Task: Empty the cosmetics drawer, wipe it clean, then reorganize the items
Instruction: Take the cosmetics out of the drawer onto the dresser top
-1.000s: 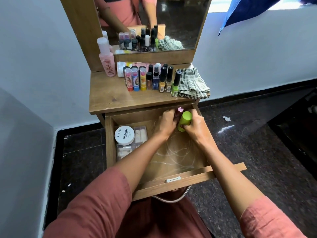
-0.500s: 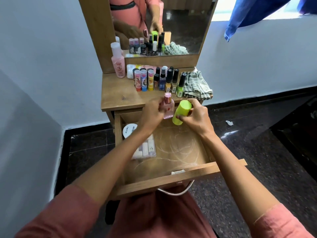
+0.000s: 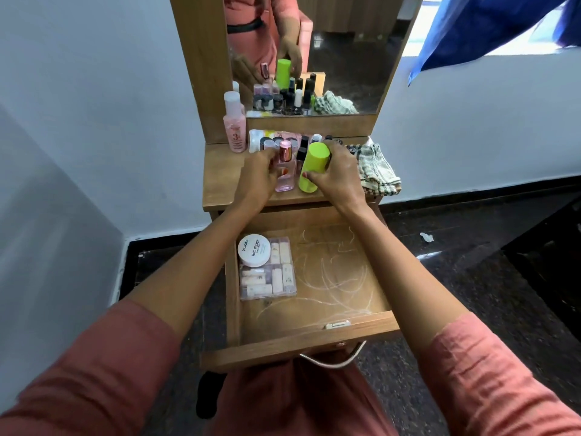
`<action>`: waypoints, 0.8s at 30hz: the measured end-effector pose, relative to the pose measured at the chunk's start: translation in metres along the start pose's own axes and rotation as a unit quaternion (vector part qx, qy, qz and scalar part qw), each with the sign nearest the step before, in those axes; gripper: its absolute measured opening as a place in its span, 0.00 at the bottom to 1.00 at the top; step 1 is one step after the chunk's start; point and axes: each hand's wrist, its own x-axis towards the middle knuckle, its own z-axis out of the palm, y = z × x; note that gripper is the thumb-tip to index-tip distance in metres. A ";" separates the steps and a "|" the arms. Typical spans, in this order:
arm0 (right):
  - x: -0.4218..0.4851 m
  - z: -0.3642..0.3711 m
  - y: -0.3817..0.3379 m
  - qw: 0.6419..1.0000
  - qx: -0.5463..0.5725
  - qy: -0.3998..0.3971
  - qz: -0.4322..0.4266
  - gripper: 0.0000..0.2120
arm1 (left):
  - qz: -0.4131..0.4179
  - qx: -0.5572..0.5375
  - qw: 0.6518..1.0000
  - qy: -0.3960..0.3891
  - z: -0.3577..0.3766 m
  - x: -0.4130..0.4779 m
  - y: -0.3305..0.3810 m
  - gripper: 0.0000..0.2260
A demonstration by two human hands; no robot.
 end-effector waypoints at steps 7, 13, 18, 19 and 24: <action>0.011 0.013 0.006 1.000 -0.018 0.001 0.001 0.27 | -0.005 -0.012 1.000 0.011 0.002 0.011 0.000 0.14; 0.012 0.021 0.008 1.000 -0.012 0.029 -0.001 0.28 | 0.020 -0.019 0.999 0.042 0.006 0.009 -0.005 0.16; 0.009 0.028 0.011 0.999 -0.007 0.035 0.007 0.31 | 0.015 -0.033 0.997 0.074 0.011 0.003 -0.009 0.17; 0.008 0.028 0.011 0.999 -0.007 0.035 0.009 0.32 | 0.011 -0.041 0.996 0.076 0.013 0.002 -0.010 0.17; -0.004 0.021 0.014 0.998 0.014 0.057 0.003 0.30 | -0.011 -0.116 0.989 0.088 0.010 -0.012 -0.005 0.21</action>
